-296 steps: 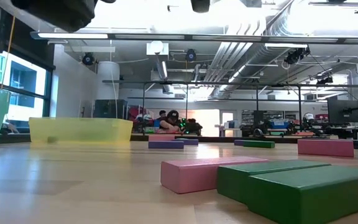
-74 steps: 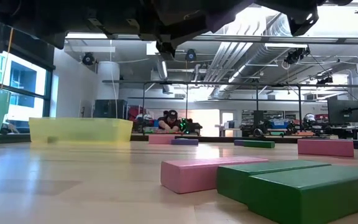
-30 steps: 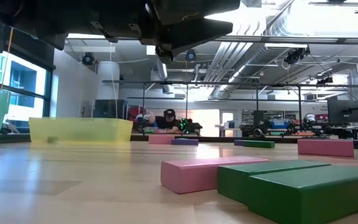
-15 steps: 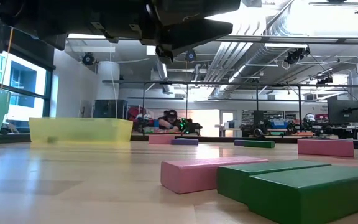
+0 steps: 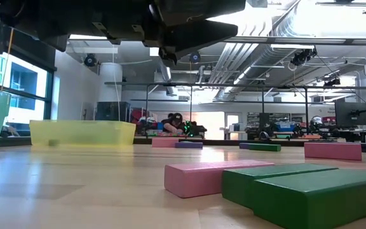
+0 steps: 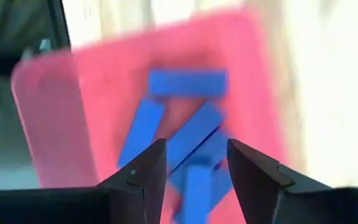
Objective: Sort blocks
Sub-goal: Put the pink block into the green bin
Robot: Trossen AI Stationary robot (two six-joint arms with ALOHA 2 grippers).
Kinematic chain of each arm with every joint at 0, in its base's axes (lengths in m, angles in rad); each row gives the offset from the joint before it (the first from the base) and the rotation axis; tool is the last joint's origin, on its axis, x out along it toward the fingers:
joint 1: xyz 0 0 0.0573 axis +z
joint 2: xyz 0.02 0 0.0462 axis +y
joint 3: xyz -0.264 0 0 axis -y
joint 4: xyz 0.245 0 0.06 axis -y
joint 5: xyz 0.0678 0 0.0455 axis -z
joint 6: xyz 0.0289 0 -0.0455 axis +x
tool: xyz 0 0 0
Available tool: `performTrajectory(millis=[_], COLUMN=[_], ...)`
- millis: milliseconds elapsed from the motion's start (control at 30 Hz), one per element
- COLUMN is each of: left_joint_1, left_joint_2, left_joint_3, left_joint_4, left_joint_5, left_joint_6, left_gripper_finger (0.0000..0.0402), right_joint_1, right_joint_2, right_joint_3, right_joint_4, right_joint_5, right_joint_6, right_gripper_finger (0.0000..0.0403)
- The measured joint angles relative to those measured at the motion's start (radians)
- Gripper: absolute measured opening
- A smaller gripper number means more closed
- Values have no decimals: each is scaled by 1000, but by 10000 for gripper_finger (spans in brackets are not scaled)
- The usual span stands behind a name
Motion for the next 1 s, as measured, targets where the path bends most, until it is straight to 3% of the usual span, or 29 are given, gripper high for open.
performTrajectory(millis=[200, 300, 433, 600, 700, 1000], left_joint_1=[0, 1, 1, 1, 1, 1], left_joint_2=[0, 0, 0, -1, -2, -2], left_joint_3=[0, 0, 0, 0, 0, 0], left_joint_4=[-9, -16, -24, -43, -57, -73], left_joint_5=[-31, -69, -77, -77, -77, -78], left_joint_6=[-12, -49, -102, -114, -115, -114], left_gripper_finger=[195, 195, 195, 195, 195, 195], right_joint_1=[83, 66, -22, -203, -308, -534], right_joint_2=[-14, -14, -14, -14, -15, -109], right_joint_3=[55, 31, -59, -213, -293, -532], right_joint_4=[-117, -127, -146, -137, -98, 231], right_joint_5=[468, 592, 567, 424, 401, 222], right_joint_6=[0, 0, 3, -26, -67, -259], right_gripper_finger=[153, 154, 154, 154, 154, 154])
